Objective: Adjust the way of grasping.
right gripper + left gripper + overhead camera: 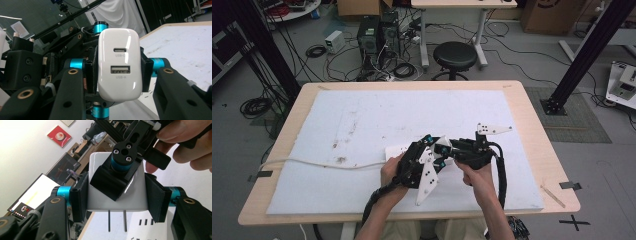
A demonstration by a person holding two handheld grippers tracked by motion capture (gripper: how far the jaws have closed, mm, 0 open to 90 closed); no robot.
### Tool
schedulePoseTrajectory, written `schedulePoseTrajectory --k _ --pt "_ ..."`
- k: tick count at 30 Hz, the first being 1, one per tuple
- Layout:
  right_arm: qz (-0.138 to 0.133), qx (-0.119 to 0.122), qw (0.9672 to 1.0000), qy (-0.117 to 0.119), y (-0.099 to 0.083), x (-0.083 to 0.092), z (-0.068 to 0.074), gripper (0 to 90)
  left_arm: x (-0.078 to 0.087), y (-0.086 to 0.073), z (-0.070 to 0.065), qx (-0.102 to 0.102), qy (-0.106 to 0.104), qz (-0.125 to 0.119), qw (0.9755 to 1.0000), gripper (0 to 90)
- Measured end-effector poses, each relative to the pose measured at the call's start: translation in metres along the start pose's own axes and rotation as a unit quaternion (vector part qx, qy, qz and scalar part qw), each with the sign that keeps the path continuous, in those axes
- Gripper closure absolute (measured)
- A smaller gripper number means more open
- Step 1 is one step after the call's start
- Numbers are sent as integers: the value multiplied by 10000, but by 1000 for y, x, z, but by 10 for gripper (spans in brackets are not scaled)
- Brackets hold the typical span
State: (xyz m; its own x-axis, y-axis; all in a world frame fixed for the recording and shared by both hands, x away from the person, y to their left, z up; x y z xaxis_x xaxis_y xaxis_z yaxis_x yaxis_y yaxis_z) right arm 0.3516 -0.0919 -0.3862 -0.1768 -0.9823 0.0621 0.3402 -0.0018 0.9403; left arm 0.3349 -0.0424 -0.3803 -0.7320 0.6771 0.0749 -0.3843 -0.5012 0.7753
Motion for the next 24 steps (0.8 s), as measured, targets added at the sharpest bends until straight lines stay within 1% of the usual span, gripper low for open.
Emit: schedulePoseTrajectory --k 6,8,11,16,18,20,24 --pt "10 2 10000 -19 0 1 -1 627 0 0 0 9 -7 16 10000 424" --pt "11 13 10000 -4 -1 0 -1 627 -1 -1 0 -41 1 47 10000 424" --pt "19 1 10000 6 -1 0 -2 629 -1 -2 -1 -33 -12 70 10000 424" --pt "19 14 10000 -24 -2 0 -2 629 -1 -2 -1 -11 -14 88 10000 423" --pt "46 -19 10000 -54 -2 1 -2 630 -1 -2 -1 -27 -8 94 10000 423" --pt "35 45 9999 -87 -2 0 -2 631 -1 -3 -2 17 -48 78 10000 423" --pt "67 32 9999 -107 -3 0 -2 631 -2 -4 -1 41 -47 89 9999 423"
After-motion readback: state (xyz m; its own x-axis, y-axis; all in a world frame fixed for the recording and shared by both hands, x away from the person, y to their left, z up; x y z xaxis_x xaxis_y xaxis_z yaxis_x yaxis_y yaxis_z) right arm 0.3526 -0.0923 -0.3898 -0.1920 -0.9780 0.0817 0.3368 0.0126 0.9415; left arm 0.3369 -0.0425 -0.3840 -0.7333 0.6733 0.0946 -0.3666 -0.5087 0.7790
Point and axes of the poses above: each handheld gripper's, and its own axes: x roughly backward along the jaws, y roughly out of its top, z roughly to its left, the point moved 10 cm from there along -x, roughly forward along the jaws, and after that the axes turned 9 degrees about x, right-handed, at the moved point
